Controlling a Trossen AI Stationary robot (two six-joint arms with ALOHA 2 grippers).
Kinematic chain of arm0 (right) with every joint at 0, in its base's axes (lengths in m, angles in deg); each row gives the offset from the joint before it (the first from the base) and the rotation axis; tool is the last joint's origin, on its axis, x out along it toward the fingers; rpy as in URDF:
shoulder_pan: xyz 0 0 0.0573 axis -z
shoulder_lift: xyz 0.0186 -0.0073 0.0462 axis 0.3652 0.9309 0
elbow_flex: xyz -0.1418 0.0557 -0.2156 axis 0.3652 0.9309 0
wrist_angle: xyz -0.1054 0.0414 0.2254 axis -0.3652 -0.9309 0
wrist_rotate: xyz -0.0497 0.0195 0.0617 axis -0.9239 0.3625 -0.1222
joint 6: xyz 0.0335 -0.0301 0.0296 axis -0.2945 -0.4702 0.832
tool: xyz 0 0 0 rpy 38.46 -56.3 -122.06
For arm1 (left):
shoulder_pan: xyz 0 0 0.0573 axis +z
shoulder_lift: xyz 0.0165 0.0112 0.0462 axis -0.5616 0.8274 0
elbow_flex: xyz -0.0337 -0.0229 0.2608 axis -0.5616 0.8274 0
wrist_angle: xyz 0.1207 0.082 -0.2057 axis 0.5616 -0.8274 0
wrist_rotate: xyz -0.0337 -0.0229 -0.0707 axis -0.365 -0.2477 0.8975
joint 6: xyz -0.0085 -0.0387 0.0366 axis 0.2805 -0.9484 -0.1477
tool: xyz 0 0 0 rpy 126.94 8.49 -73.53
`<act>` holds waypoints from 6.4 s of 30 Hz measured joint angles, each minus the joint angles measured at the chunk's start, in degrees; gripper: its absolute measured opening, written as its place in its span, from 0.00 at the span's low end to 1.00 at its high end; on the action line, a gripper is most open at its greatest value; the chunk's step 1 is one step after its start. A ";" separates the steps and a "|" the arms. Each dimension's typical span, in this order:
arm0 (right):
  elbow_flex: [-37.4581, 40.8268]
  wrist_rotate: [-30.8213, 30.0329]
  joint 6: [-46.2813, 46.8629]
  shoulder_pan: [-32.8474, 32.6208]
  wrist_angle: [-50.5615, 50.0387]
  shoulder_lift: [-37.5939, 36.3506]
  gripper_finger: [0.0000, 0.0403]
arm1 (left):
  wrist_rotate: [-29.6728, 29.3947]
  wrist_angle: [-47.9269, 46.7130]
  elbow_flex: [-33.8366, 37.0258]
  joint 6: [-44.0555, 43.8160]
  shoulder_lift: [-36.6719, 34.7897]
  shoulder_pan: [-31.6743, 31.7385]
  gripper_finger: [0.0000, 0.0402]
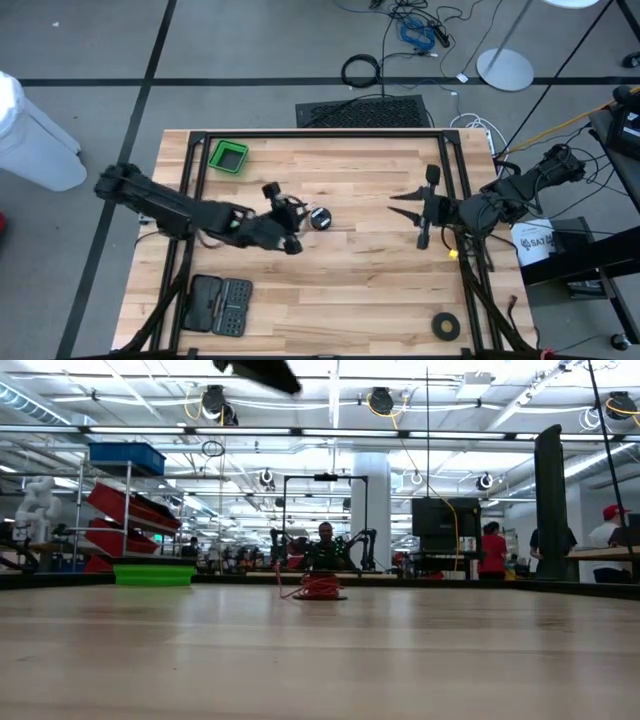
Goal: Coil cords
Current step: Return to Home Position
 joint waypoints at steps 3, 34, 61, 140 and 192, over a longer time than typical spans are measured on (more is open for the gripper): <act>0.00 3.47 2.16 -0.11 0.94 -0.35 0.17 | 5.45 1.31 0.00 -1.80 -5.56 -0.71 0.19; 13.58 20.29 9.71 -0.27 1.52 -15.34 0.00 | 12.00 35.95 34.80 -0.81 -35.32 -5.35 0.00; 56.09 26.54 13.77 5.72 37.60 -32.59 0.00 | 32.19 45.20 56.28 -4.81 -44.04 14.74 0.00; 55.98 33.55 8.16 21.73 32.92 -39.69 0.00 | 34.64 17.31 63.32 4.30 -82.04 12.59 0.01; 55.84 37.03 4.41 21.75 27.43 -50.95 0.00 | 35.04 21.33 64.85 5.81 -81.71 12.63 0.00</act>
